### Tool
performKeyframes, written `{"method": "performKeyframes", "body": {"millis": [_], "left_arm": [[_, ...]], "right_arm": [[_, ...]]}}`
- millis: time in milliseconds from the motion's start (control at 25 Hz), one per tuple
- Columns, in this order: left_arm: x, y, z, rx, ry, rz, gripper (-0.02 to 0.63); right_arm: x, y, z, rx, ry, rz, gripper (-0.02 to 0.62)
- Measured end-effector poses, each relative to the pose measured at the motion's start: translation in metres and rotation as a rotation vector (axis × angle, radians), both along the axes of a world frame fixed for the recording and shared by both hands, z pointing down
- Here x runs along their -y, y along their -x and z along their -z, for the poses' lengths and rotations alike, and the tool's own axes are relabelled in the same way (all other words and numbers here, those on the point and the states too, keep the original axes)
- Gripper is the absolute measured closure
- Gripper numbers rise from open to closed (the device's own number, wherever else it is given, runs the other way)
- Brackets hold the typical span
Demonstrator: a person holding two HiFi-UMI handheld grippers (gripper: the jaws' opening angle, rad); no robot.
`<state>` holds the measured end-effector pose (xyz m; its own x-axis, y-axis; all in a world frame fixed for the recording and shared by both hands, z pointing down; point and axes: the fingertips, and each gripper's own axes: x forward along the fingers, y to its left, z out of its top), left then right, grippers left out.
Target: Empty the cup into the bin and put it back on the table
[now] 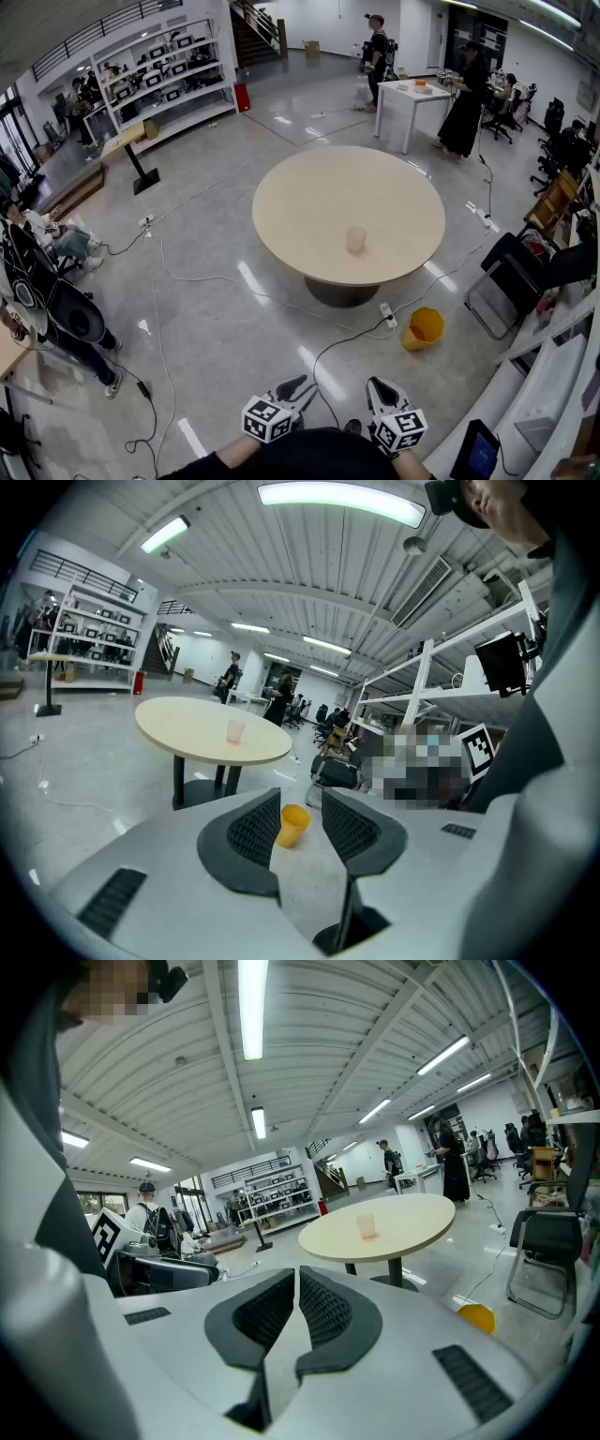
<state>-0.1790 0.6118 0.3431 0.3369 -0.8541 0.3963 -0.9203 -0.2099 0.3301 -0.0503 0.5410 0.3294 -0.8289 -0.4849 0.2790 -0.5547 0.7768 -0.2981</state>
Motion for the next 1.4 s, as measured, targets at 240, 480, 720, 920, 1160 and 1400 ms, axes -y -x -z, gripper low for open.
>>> {"method": "performKeyframes", "body": {"millis": [240, 480, 720, 920, 1160, 1400], "left_arm": [[-0.001, -0.001, -0.005, -0.007, 0.014, 0.001, 0.456], [0.004, 0.006, -0.007, -0.015, 0.025, 0.006, 0.456], [0.009, 0.02, -0.006, -0.026, 0.016, -0.003, 0.456], [0.02, 0.035, -0.006, -0.042, 0.003, -0.014, 0.456], [0.033, 0.069, 0.004, -0.056, -0.047, -0.037, 0.456], [0.039, 0.093, -0.008, -0.092, -0.028, -0.102, 0.456]], "right_arm": [[-0.002, 0.0, -0.005, -0.001, 0.009, 0.016, 0.565], [0.003, 0.008, -0.01, -0.015, 0.031, 0.037, 0.569], [0.011, 0.02, -0.005, 0.021, 0.044, -0.004, 0.571], [0.021, 0.033, -0.005, 0.007, 0.027, -0.031, 0.571], [0.03, 0.061, 0.007, -0.009, -0.022, -0.076, 0.571], [0.022, 0.086, -0.005, -0.045, 0.006, -0.129, 0.571]]}}
